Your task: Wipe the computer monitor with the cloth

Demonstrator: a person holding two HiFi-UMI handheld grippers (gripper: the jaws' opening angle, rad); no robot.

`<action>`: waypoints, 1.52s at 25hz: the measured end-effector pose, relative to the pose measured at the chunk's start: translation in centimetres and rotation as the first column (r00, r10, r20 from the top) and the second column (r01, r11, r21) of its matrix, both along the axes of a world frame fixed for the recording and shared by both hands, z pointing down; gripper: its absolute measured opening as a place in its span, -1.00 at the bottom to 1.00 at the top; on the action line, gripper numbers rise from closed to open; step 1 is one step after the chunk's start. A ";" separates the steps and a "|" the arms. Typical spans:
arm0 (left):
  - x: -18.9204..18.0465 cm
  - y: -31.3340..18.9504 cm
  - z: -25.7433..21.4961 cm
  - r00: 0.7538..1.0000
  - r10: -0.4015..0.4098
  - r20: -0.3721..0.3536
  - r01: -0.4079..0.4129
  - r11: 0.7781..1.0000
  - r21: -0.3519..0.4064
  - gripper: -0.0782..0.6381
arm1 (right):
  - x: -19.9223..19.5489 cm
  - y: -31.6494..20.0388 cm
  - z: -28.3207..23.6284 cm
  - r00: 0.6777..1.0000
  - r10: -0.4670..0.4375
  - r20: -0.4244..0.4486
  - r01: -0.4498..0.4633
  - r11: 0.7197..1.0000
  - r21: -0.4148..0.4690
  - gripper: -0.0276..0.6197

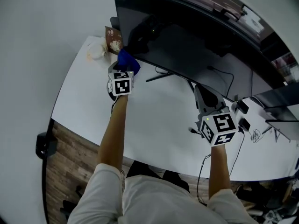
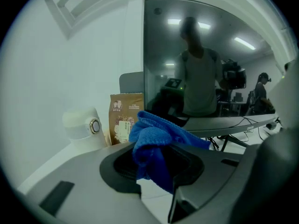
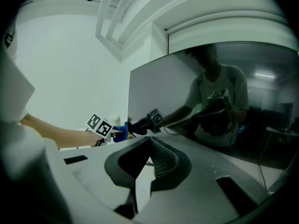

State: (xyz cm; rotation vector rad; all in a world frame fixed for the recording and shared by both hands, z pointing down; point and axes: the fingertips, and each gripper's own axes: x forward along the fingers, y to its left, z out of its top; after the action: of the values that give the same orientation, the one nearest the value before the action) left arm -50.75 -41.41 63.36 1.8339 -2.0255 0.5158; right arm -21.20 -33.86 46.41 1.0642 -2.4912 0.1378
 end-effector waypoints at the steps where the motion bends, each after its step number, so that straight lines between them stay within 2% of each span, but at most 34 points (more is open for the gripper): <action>1: 0.6 0.2 0.2 1.000 0.000 -0.003 0.000 1.000 -0.002 -0.38 | 0.4 0.0 0.1 1.000 0.001 0.000 -0.001 1.000 -0.002 -0.87; 6: 3.9 0.3 0.9 0.999 0.050 -0.021 -0.051 0.999 -0.016 -0.38 | 2.2 0.4 0.6 1.000 0.010 0.006 -0.010 1.000 -0.011 -0.87; 10: 6.1 -0.1 1.3 0.995 0.072 -0.074 -0.074 0.997 -0.025 -0.39 | 3.9 0.7 1.2 1.000 0.023 0.001 -0.023 1.000 -0.019 -0.87; 15: 9.9 -0.1 1.4 0.986 0.128 -0.106 -0.131 0.991 -0.031 -0.39 | 6.1 1.1 1.5 0.999 0.051 0.008 -0.050 0.998 -0.024 -0.87; 22: 17.2 0.3 1.2 0.952 0.263 -0.155 -0.269 0.963 -0.019 -0.39 | 10.0 1.8 1.3 0.996 0.086 0.018 -0.086 0.996 -0.018 -0.87; 29: 24.0 0.8 1.7 0.935 0.307 -0.178 -0.317 0.948 -0.029 -0.39 | 15.3 3.1 1.7 0.992 0.122 0.026 -0.121 0.992 -0.027 -0.87; 38: 36.3 0.8 3.0 0.876 0.418 -0.240 -0.429 0.903 0.006 -0.39 | 23.8 4.1 3.2 0.981 0.190 0.029 -0.189 0.981 -0.041 -0.87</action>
State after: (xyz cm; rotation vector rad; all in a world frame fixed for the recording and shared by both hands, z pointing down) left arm -14.45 -40.60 66.38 2.2033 -1.4448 0.4281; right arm 2.55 -29.75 49.58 1.2923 -2.4018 0.2605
